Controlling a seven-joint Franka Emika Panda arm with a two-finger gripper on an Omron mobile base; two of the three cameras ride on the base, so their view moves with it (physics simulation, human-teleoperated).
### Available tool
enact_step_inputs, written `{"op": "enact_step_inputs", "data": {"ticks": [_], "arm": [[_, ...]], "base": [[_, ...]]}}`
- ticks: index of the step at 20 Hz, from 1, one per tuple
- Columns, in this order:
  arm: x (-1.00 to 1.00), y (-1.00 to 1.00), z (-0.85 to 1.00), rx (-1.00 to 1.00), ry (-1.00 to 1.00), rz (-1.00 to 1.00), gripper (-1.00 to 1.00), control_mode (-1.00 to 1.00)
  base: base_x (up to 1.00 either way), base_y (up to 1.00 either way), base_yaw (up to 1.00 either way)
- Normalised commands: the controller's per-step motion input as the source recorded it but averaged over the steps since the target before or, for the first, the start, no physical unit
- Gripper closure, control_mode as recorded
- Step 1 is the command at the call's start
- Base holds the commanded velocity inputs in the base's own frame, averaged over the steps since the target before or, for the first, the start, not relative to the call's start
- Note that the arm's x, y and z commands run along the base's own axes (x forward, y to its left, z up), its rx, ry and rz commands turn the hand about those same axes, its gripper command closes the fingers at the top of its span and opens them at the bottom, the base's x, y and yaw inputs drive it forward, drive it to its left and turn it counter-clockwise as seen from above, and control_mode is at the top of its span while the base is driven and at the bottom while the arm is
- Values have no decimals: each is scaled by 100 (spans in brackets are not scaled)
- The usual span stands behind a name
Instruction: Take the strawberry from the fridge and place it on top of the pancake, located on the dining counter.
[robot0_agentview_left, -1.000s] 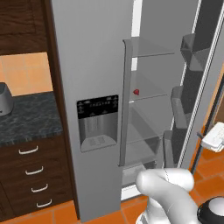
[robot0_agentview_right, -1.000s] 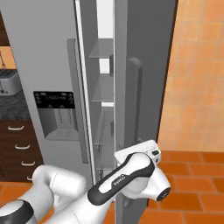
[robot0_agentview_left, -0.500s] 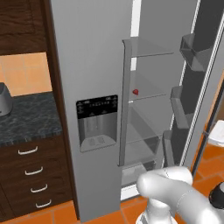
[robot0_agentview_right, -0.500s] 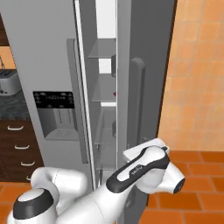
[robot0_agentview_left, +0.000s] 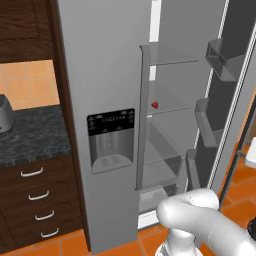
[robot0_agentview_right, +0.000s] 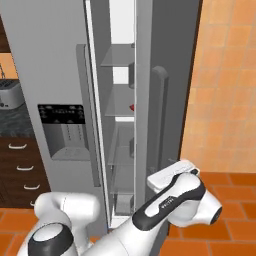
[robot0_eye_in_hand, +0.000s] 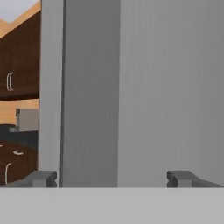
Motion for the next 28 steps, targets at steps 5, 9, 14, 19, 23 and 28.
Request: {"op": "enact_step_inputs", "data": {"ticks": [5,9,14,19,23,28], "arm": [[-100,4,31,-12,-35,-13,-100,-100],[-70,54,95,-32,-32,-17,-100,-100],[-24,77,100,-37,-8,-27,-100,-100],[-4,97,90,-35,3,-29,-100,-100],[3,98,42,-33,17,-38,-100,-100],[37,91,10,-34,22,-44,-100,-100]], "base": [[0,0,0],[0,0,0],[0,0,0],[0,0,0],[0,0,0],[0,0,0]]}}
